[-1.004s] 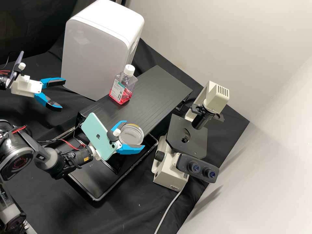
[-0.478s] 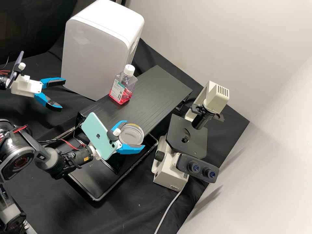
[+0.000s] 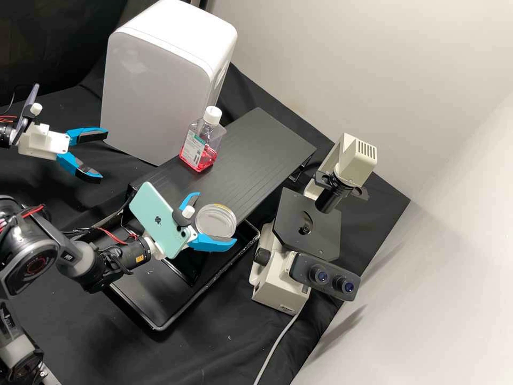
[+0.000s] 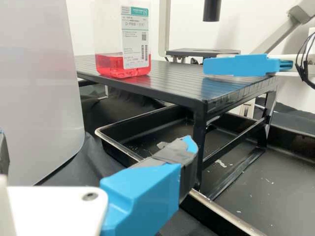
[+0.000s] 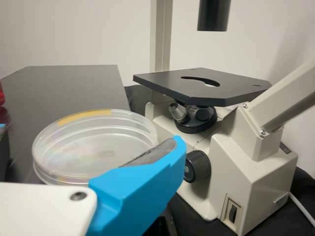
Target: Place the lid on the petri dish
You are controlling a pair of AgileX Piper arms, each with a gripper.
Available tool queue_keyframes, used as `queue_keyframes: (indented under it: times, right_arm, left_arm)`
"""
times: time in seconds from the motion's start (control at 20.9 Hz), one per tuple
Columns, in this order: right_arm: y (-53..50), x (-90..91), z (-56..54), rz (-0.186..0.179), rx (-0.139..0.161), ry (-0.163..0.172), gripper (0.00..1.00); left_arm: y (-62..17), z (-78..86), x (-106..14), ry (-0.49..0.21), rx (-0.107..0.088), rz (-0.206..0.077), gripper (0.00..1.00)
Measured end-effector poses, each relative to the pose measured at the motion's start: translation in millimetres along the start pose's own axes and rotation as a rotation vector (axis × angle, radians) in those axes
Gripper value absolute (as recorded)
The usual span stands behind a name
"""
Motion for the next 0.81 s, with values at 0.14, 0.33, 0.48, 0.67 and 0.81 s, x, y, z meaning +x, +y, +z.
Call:
queue_keyframes:
  times: [0.14,0.33,0.48,0.67,0.81]
  right_arm:
    - [-1.3,-0.2,-1.2,-0.006,-0.002,0.006,1.0]
    - [-1.6,-0.2,-1.6,-0.01,-0.005,0.01,1.0]
    - [-1.9,-0.2,-1.8,-0.012,-0.007,0.013,1.0]
    - [-2.5,-0.2,-2.4,-0.018,-0.011,0.018,1.0]
    - [-5.7,-0.7,-5.3,-0.031,-0.012,0.031,1.0]
  left_arm:
    - [0.0,0.0,0.0,0.0,0.0,0.0,1.0]
    - [1.4,-0.3,1.2,-0.001,0.003,0.006,1.0]
    - [1.7,-0.4,1.5,-0.001,0.003,0.007,1.0]
    - [1.7,-0.4,1.5,-0.001,0.003,0.007,1.0]
    - [1.7,-0.4,1.5,-0.001,0.003,0.007,1.0]
